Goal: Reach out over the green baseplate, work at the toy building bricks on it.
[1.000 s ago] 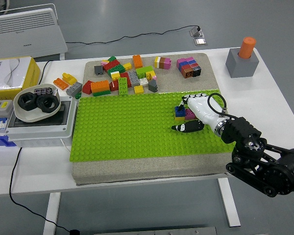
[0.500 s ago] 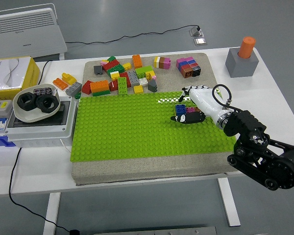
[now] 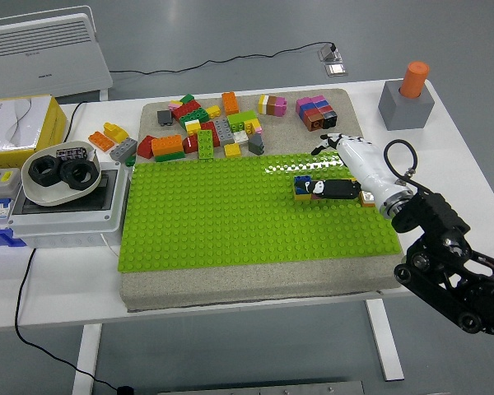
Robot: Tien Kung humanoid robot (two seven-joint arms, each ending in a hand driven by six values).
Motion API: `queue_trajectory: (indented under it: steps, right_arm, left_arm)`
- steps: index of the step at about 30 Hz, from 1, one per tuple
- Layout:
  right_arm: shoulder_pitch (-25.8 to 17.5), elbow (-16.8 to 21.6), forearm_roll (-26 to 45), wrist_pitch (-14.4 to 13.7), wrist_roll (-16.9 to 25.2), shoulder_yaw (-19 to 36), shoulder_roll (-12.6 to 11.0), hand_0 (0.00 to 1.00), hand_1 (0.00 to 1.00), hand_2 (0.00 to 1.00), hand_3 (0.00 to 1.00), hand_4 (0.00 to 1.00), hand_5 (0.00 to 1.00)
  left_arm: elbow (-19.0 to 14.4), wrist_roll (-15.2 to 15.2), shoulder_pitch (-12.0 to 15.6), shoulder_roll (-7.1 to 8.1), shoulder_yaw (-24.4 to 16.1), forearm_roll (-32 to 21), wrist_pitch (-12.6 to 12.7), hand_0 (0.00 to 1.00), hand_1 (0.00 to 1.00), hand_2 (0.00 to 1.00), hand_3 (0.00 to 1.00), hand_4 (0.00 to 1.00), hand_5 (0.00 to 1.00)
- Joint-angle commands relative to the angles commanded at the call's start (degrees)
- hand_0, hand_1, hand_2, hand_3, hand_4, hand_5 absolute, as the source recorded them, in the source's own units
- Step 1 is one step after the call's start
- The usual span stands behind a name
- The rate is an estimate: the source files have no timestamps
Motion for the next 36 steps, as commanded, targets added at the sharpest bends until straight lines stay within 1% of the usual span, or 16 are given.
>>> queue_trajectory:
  steps: [3,4,7,9,10,12,15,17,21,22,28,29,34,35,36]
  right_arm:
    - [-2.5,2.2,2.4,-2.8,2.2,1.3,0.5,0.899,0.852,0.882,0.677,0.943,0.593]
    - [-3.3,2.8,3.2,-3.7,2.9,1.7,0.6,0.865,0.805,0.840,0.674,0.941,0.587]
    - [-5.9,4.5,5.4,-6.3,5.2,3.1,0.8,0.865,0.805,0.840,0.674,0.941,0.587]
    - [-7.7,5.2,6.8,-7.6,6.6,4.0,0.7,0.865,0.805,0.840,0.674,0.941,0.587]
    - [-8.8,5.5,7.6,-8.2,7.4,4.5,0.5,0.838,0.744,0.784,0.665,0.934,0.581]
    - [-10.2,5.7,8.6,-8.7,8.4,5.2,0.3,0.838,0.744,0.784,0.665,0.934,0.581]
    - [-11.6,5.9,9.6,-9.1,9.4,5.9,0.2,0.838,0.744,0.784,0.665,0.934,0.581]
    - [-11.9,6.0,10.0,-9.3,10.0,6.5,0.4,0.824,0.727,0.764,0.664,0.938,0.586]
    - [-12.0,6.4,10.8,-9.5,11.4,8.6,1.0,0.824,0.727,0.764,0.664,0.938,0.586]
    - [-12.0,6.5,11.0,-9.5,11.7,8.9,1.0,0.808,0.715,0.744,0.653,0.926,0.573]
    - [-12.6,7.3,13.4,-9.6,13.6,12.0,0.5,0.808,0.715,0.744,0.653,0.926,0.573]
    - [-12.9,7.5,13.8,-9.6,13.8,12.8,0.4,0.789,0.595,0.701,0.643,0.922,0.567]
    - [-13.9,7.8,14.7,-9.3,14.3,15.4,0.1,0.789,0.595,0.701,0.643,0.922,0.567]
    - [-14.0,7.8,14.8,-9.3,14.3,15.9,0.1,0.707,0.441,0.577,0.600,0.923,0.556]
    - [-14.1,7.8,14.8,-9.3,14.3,16.2,0.2,0.707,0.441,0.577,0.600,0.923,0.556]
  left_arm:
    - [0.0,-0.1,-0.1,0.00,0.0,0.0,0.4,0.744,0.619,0.564,0.571,0.383,0.156]
    - [0.0,-0.2,-0.2,0.00,-0.1,0.1,0.4,0.744,0.619,0.563,0.570,0.390,0.163]
    - [0.0,-0.3,-0.2,0.00,-0.2,0.3,0.6,0.744,0.619,0.563,0.570,0.390,0.163]
    - [0.0,-0.3,-0.2,-0.01,-0.2,0.2,0.7,0.744,0.619,0.563,0.570,0.390,0.163]
    - [0.0,-0.4,-0.2,-0.02,-0.2,0.1,0.7,0.743,0.627,0.564,0.570,0.404,0.197]
    - [0.0,-0.4,-0.2,-0.06,-0.1,0.0,0.8,0.743,0.627,0.564,0.570,0.404,0.197]
    - [0.0,-0.5,-0.2,-0.11,0.2,-0.3,1.0,0.743,0.627,0.564,0.570,0.404,0.197]
    - [0.0,-0.5,-0.3,-0.07,0.5,-0.5,1.1,0.743,0.621,0.559,0.569,0.408,0.203]
    - [0.0,-0.5,-0.7,0.22,0.5,0.2,1.1,0.743,0.621,0.559,0.569,0.408,0.203]
    - [0.0,-0.4,-0.8,0.28,0.5,0.4,1.1,0.742,0.566,0.539,0.569,0.404,0.193]
    - [0.0,-0.5,-1.7,1.01,0.7,1.5,0.9,0.742,0.566,0.539,0.569,0.404,0.193]
    - [0.0,-0.6,-1.9,1.18,1.0,1.3,0.9,0.740,0.521,0.532,0.570,0.395,0.192]
    - [0.0,-0.8,-2.4,1.76,2.5,-0.2,0.8,0.740,0.521,0.532,0.570,0.395,0.192]
    - [0.0,-0.8,-2.5,1.88,2.9,-0.6,0.7,0.738,0.451,0.502,0.568,0.411,0.216]
    - [0.0,-0.8,-2.5,1.94,3.1,-0.8,0.6,0.738,0.451,0.502,0.568,0.411,0.216]
